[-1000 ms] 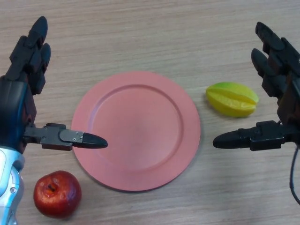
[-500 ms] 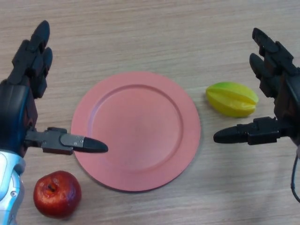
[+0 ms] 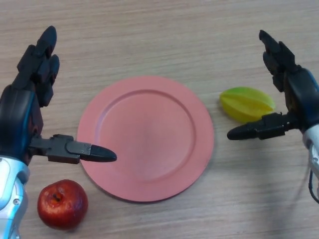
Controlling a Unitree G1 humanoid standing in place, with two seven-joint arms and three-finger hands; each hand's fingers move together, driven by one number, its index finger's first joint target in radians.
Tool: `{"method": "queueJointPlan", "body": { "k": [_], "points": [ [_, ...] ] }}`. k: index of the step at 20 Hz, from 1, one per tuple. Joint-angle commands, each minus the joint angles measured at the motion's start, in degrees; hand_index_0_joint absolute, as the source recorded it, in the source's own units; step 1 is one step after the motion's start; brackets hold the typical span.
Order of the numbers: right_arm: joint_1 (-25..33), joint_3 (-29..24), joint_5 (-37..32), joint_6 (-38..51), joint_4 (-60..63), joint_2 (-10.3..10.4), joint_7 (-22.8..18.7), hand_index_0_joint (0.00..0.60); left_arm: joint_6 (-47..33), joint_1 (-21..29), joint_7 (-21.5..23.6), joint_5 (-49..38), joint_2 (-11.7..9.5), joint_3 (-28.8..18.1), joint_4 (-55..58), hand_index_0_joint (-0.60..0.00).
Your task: Pick up the yellow starfruit and place it on the plate
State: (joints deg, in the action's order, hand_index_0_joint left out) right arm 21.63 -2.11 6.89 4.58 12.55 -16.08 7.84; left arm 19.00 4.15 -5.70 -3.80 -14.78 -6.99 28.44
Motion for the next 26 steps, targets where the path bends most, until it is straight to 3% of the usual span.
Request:
{"method": "queueJointPlan", "body": {
  "k": [1,8,9,10,11,12,13,14,16,18,24,26],
  "points": [
    [6.3,-2.0,3.3,12.4,4.8,-2.9,-4.9,0.0,-8.1,1.9,-0.3,-1.5,-1.8,-3.0,2.0,0.0],
    [15.6,-0.2,14.9,26.0,30.3,-4.9,-15.4,0.0,-9.2,1.1,-0.2,-2.3,-2.0,-3.9,1.6,0.0],
    [16.2,0.2,16.7,27.0,32.2,-5.2,-16.9,0.05,-8.9,1.1,-0.3,-2.4,-2.1,-4.0,1.8,0.0],
    [16.6,0.2,16.9,27.4,33.0,-5.2,-17.1,0.149,-8.9,1.0,-0.3,-2.4,-2.1,-4.1,1.8,0.0],
    [17.4,0.4,17.9,28.2,35.2,-5.4,-18.0,0.3,-8.8,1.0,-0.3,-2.4,-2.1,-4.3,1.8,0.0],
    [18.4,0.7,19.3,29.1,37.6,-5.6,-19.1,0.399,-8.8,0.9,-0.3,-2.4,-2.1,-4.4,1.8,0.0],
    [20.3,2.3,24.5,30.2,42.8,-6.5,-22.2,0.549,-8.9,0.8,-0.2,-2.3,-2.1,-4.5,1.7,0.0],
    [21.3,3.7,29.1,30.5,45.5,-7.2,-24.3,0.6,-9.2,0.8,0.0,-2.1,-2.2,-4.7,1.6,0.0],
    [22.3,5.4,36.8,30.0,47.4,-8.4,-28.7,0.6,-9.7,0.6,-0.1,-2.2,-2.2,-5.0,1.5,0.0],
    [22.9,5.5,40.8,29.1,48.6,-8.7,-30.4,0.6,-10.6,0.2,-0.2,-1.9,-2.2,-5.2,1.0,0.0],
    [21.5,2.6,39.6,26.5,42.2,-8.3,-27.8,0.6,-9.6,-0.1,-0.5,-1.9,-2.4,-5.5,1.7,0.0],
    [20.6,1.2,37.3,25.0,38.1,-8.2,-24.9,0.6,-10.2,-0.3,-0.4,-1.5,-2.2,-5.2,1.6,0.0]
  ]
}}
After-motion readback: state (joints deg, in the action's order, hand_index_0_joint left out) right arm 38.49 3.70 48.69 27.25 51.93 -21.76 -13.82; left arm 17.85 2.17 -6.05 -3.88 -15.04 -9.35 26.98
